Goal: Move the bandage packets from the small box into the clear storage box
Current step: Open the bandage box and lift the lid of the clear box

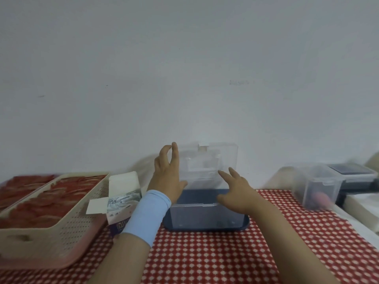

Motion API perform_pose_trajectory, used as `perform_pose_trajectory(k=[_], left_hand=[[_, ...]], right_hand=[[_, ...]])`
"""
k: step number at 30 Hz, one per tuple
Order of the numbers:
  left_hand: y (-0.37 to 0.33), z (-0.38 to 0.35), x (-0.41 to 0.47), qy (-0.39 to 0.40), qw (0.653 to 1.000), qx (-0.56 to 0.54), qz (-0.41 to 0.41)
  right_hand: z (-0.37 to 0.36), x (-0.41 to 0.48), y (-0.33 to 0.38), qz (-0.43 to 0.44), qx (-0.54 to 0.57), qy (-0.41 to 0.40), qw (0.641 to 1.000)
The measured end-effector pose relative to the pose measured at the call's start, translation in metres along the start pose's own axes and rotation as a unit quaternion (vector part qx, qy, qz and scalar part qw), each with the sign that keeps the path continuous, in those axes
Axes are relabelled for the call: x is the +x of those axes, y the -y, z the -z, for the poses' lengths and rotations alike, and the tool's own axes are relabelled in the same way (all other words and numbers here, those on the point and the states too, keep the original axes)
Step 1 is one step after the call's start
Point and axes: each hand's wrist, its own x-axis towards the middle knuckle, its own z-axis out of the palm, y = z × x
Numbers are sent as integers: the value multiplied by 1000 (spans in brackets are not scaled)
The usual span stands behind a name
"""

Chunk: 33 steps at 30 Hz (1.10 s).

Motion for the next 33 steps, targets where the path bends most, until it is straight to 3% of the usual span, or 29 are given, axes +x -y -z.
perform_pose_trajectory(k=[5,8,14,16,21,23,25,29,33], left_hand=[[-2,2,12,123,991,-20,40],[-6,1,12,179,982,47,32],[-7,7,-1,267,960,74,28],[-8,16,-2,243,968,66,11],[-4,58,-15,83,993,-87,-9],[10,74,-22,98,993,-67,4],[34,88,-30,162,986,-2,47],[77,101,-48,266,945,149,117],[107,91,-54,294,937,140,125]], right_hand=[[1,1,-3,-16,-91,4,996],[0,2,-7,-10,-93,2,996],[1,-3,-3,18,-98,-57,993],[4,-6,3,39,-106,-108,988],[12,-23,41,135,-75,-187,970],[9,-30,59,174,-51,-168,969],[3,-35,79,201,-22,-127,971],[-20,-32,120,216,19,-61,974],[-46,-19,156,212,10,-34,977]])
